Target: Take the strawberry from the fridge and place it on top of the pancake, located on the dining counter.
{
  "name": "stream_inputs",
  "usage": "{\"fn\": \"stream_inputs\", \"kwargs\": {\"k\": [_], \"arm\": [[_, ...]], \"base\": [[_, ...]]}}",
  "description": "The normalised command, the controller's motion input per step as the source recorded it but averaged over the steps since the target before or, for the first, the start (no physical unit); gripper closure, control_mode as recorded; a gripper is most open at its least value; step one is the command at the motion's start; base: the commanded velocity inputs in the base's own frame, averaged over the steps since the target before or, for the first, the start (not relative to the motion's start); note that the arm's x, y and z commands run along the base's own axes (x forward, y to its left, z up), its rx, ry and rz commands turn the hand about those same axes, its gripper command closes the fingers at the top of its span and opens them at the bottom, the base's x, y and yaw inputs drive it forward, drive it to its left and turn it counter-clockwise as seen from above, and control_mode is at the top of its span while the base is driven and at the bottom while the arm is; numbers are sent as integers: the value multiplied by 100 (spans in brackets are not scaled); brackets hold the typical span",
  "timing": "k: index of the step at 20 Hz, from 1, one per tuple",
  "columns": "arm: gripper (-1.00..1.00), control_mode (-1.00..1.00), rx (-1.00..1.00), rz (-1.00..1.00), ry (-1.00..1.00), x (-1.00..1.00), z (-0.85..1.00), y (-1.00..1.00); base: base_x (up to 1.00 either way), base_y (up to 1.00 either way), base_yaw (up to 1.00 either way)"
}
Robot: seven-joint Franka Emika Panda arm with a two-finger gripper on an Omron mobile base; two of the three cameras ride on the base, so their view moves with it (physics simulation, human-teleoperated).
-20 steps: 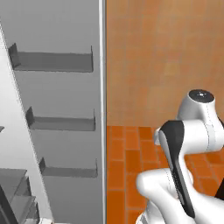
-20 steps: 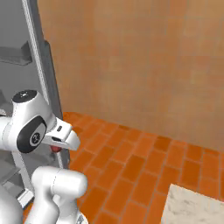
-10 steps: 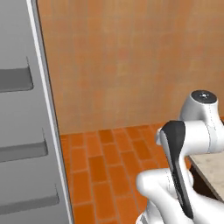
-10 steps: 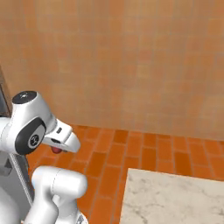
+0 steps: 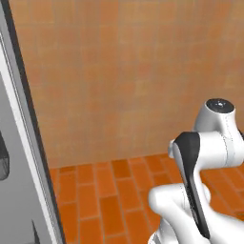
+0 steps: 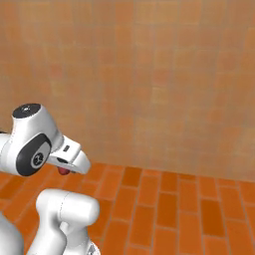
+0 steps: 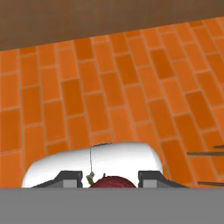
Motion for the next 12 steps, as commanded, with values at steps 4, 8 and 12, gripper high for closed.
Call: {"fn": "stream_inputs", "kwargs": {"k": [4, 8, 12], "arm": [[100, 100, 0, 0, 0, 0, 0, 0], [100, 100, 0, 0, 0, 0, 0, 0], [100, 100, 0, 0, 0, 0, 0, 0]], "base": [[100, -48, -3], [100, -31, -10], [100, -29, -36]]}}
